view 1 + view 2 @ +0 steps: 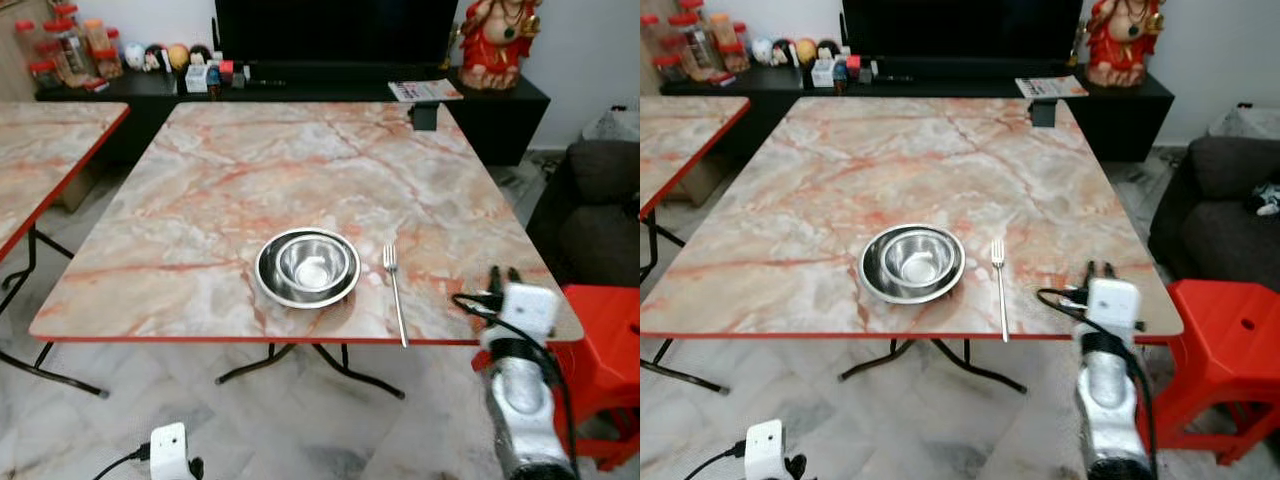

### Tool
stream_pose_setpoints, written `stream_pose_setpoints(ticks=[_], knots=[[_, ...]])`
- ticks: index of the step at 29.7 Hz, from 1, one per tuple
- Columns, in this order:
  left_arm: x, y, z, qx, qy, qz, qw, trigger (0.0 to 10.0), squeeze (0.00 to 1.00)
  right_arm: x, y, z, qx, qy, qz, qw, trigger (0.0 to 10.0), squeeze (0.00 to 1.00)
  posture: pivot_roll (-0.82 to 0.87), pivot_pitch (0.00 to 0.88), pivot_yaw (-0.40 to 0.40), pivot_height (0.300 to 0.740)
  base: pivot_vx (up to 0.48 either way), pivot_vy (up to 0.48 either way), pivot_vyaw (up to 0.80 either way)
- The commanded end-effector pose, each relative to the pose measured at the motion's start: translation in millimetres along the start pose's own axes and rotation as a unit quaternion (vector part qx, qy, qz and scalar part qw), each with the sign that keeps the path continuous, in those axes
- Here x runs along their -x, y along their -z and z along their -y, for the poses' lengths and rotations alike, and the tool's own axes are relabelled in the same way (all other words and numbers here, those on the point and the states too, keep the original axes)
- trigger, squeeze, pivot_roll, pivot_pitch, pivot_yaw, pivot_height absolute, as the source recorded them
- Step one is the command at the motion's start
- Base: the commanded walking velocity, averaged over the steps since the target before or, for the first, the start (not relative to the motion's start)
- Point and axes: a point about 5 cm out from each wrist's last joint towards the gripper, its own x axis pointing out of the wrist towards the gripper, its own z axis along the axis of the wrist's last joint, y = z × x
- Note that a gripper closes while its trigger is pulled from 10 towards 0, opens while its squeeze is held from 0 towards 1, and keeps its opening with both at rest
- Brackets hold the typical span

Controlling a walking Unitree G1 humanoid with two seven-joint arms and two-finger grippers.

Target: Setting the table

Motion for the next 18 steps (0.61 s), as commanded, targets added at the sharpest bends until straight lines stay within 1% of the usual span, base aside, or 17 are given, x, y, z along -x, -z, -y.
stream_pose_setpoints(ticks=[1,3,7,8,10,11,12,13,14,15,17,18], knots=[[0.7,3,0.1,-0.006,0.004,-0.004,1.0,10.0,0.0,3.9,0,5.4,0.005,0.014,-0.002,1.0,10.0,0.0,-0.06,0.0,-0.01,0.74,0.0,0.0,0.0],[0.8,3,0.1,-0.007,0.004,-0.004,1.0,10.0,0.0,13.6,8,9.4,0.008,0.025,-0.018,0.999,10.0,0.0,-0.06,0.0,-0.011,0.74,0.0,0.0,0.0],[0.8,3,-0.3,-0.008,0.005,-0.003,1.0,10.0,0.0,45.2,38,18.3,0.017,0.068,-0.093,0.993,10.0,0.0,-0.06,0.0,-0.01,0.74,0.0,0.0,0.0],[0.8,2,-0.5,-0.008,0.005,-0.003,1.0,10.0,0.0,50.4,42,19.7,0.019,0.076,-0.106,0.991,10.0,0.0,-0.06,0.0,-0.009,0.74,0.0,0.0,0.0],[0.9,3,-1.0,-0.01,0.006,-0.003,1.0,10.0,0.0,67.0,58,25.3,0.026,0.102,-0.148,0.983,10.0,0.0,-0.07,0.0,-0.003,0.74,0.0,0.0,0.0],[0.9,3,-1.0,-0.01,0.006,-0.003,1.0,10.0,0.0,67.0,58,25.3,0.026,0.102,-0.148,0.983,10.0,0.0,-0.07,0.0,-0.003,0.74,0.0,0.0,0.0],[0.9,3,-1.4,-0.013,0.007,-0.004,1.0,10.0,0.0,75.5,67,29.1,0.036,0.113,-0.172,0.978,10.0,0.0,-0.07,0.0,-0.003,0.74,0.0,0.0,0.0],[1.0,3,-1.7,-0.018,0.009,-0.004,1.0,10.0,0.0,83.5,77,33.3,0.038,0.124,-0.199,0.971,10.0,0.0,-0.07,0.0,-0.003,0.74,0.0,0.0,0.0],[1.0,3,-1.7,-0.018,0.009,-0.004,1.0,10.0,0.0,83.5,77,33.3,0.038,0.124,-0.199,0.971,10.0,0.0,-0.07,0.0,-0.003,0.74,0.0,0.0,0.0],[1.0,3,-1.9,-0.022,0.01,-0.004,1.0,10.0,0.0,87.6,81,35.3,0.036,0.131,-0.213,0.968,10.0,0.0,-0.07,0.0,-0.003,0.74,0.0,0.0,0.0],[1.1,3,-2.5,-0.021,0.01,-0.004,1.0,10.0,0.0,92.7,87,36.5,0.034,0.131,-0.23,0.964,10.0,0.0,-0.07,0.0,-0.002,0.74,0.0,0.0,0.0],[1.2,3,-2.7,-0.021,0.01,-0.005,1.0,10.0,0.0,95.7,90,36.6,0.041,0.123,-0.242,0.962,10.0,0.0,-0.07,0.0,-0.001,0.74,0.0,0.0,0.0]])
